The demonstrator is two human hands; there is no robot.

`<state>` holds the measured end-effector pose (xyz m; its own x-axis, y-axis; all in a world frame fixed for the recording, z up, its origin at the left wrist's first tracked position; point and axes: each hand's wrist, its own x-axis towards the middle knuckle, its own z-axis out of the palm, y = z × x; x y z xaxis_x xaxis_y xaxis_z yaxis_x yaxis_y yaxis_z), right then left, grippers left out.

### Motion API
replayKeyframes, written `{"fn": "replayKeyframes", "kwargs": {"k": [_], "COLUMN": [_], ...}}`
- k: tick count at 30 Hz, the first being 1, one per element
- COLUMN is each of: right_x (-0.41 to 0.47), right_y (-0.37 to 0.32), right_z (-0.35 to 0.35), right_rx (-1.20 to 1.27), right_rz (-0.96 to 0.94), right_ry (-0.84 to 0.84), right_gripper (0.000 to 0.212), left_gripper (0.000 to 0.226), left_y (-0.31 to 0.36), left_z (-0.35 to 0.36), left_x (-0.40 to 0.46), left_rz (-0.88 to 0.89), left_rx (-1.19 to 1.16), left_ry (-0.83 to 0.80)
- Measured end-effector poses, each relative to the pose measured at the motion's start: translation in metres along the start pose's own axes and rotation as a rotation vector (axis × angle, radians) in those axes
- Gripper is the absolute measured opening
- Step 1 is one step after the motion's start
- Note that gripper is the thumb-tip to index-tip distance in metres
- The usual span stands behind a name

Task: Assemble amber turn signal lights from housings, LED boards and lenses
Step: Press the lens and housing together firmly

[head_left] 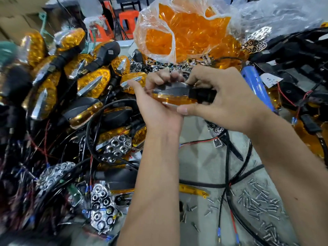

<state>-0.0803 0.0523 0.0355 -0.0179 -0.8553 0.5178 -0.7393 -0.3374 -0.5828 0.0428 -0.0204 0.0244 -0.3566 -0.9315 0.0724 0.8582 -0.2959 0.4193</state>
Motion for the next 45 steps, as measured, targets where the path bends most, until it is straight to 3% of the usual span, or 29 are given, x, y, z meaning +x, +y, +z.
{"fn": "replayKeyframes", "kwargs": {"k": [3,8,12,14,16,21,25,27,31,35,38,41,45], "right_x": [0.001,0.001,0.002,0.004,0.005,0.003,0.000,0.000,0.004,0.005,0.006,0.004,0.003], "right_y": [-0.003,-0.001,-0.004,-0.008,-0.009,-0.004,-0.012,-0.015,-0.020,-0.024,-0.023,-0.016,-0.005], "right_z": [0.001,-0.002,-0.012,-0.016,-0.017,-0.020,-0.030,-0.035,-0.037,-0.037,-0.039,-0.037,-0.034], "right_rx": [0.006,0.011,0.321,0.472,0.446,0.405,0.296,0.162,-0.012,-0.167,-0.234,-0.171,0.217], "right_rz": [-0.017,0.047,0.274,0.452,0.559,0.500,0.373,0.267,0.123,0.079,0.061,0.129,0.496], "right_ry": [-0.049,-0.144,-0.265,-0.212,-0.141,-0.137,-0.350,-0.373,-0.227,-0.132,-0.056,-0.004,-0.089], "right_gripper": [0.039,0.040,0.039,0.057,0.069,0.059,0.051,0.054,0.052,0.048,0.045,0.040,0.041], "left_gripper": [0.074,0.067,0.073,0.074,0.072,0.073,0.076,0.075,0.060,0.059,0.056,0.068,0.072], "left_y": [0.000,-0.001,-0.003,-0.006,-0.011,-0.014,-0.008,-0.006,-0.005,-0.009,-0.013,-0.013,-0.017], "left_z": [-0.004,-0.003,-0.002,-0.001,0.000,0.001,-0.001,-0.004,-0.007,-0.004,0.002,0.006,0.004], "left_x": [0.001,0.002,0.001,0.000,-0.001,-0.001,0.000,0.002,0.007,0.002,0.001,0.004,0.004], "left_rz": [0.004,-0.020,-0.086,-0.139,-0.185,-0.207,-0.198,-0.194,-0.257,-0.286,-0.309,-0.269,-0.116], "left_rx": [-0.106,-0.120,-0.137,-0.139,-0.125,-0.152,-0.252,-0.303,-0.345,-0.166,-0.169,-0.167,0.004], "left_ry": [-0.033,0.051,0.032,0.014,-0.001,0.027,0.096,0.142,0.267,0.293,0.283,0.203,0.082]}}
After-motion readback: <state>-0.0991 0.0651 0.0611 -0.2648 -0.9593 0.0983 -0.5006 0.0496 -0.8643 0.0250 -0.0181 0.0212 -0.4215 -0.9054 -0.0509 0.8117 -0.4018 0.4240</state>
